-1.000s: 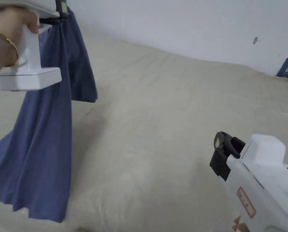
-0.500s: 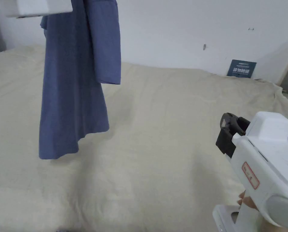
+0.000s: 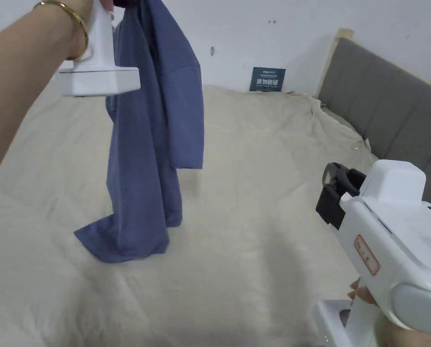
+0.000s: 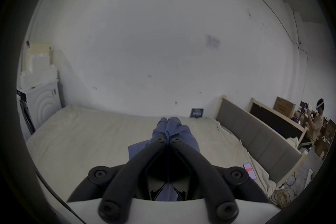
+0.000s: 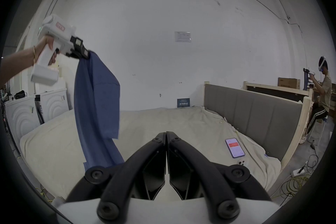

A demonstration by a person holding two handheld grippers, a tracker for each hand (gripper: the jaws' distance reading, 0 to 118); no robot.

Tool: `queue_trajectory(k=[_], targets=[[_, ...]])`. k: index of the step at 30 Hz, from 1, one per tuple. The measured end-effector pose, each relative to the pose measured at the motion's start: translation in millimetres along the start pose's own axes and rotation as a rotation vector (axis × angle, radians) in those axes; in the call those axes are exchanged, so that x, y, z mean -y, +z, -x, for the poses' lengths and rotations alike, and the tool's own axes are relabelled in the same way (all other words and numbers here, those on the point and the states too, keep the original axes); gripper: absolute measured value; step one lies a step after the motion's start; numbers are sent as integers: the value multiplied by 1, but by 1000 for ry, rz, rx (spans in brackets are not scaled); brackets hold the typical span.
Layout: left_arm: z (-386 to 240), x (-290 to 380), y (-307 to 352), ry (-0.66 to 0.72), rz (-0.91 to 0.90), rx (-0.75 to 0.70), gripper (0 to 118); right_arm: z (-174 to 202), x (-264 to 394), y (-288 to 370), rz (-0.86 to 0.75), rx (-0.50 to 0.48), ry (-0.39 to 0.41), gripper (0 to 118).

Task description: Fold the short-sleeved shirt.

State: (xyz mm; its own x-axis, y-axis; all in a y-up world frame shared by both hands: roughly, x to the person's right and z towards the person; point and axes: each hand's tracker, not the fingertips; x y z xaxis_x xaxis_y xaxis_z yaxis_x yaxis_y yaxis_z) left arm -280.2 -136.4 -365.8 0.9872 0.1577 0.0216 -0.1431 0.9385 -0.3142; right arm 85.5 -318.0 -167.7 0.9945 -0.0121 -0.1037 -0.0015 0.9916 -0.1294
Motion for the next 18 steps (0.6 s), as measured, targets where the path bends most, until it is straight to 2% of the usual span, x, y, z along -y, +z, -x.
queue_trajectory(k=[1, 8, 12, 18], targets=[[-28, 20, -18, 5, 27, 9, 0, -2, 2, 0, 5, 5, 0, 0], [-45, 156, -84, -32, 311, 27, 0, -6, 16, -14, 57, 18, -7, 0], [-49, 238, -106, -71, 475, 26, 0, -6, 27, -24, 96, 16, -5, 0], [-56, 323, -118, -84, 651, 59, 0, -9, 47, -40, 161, 22, -18, 0]])
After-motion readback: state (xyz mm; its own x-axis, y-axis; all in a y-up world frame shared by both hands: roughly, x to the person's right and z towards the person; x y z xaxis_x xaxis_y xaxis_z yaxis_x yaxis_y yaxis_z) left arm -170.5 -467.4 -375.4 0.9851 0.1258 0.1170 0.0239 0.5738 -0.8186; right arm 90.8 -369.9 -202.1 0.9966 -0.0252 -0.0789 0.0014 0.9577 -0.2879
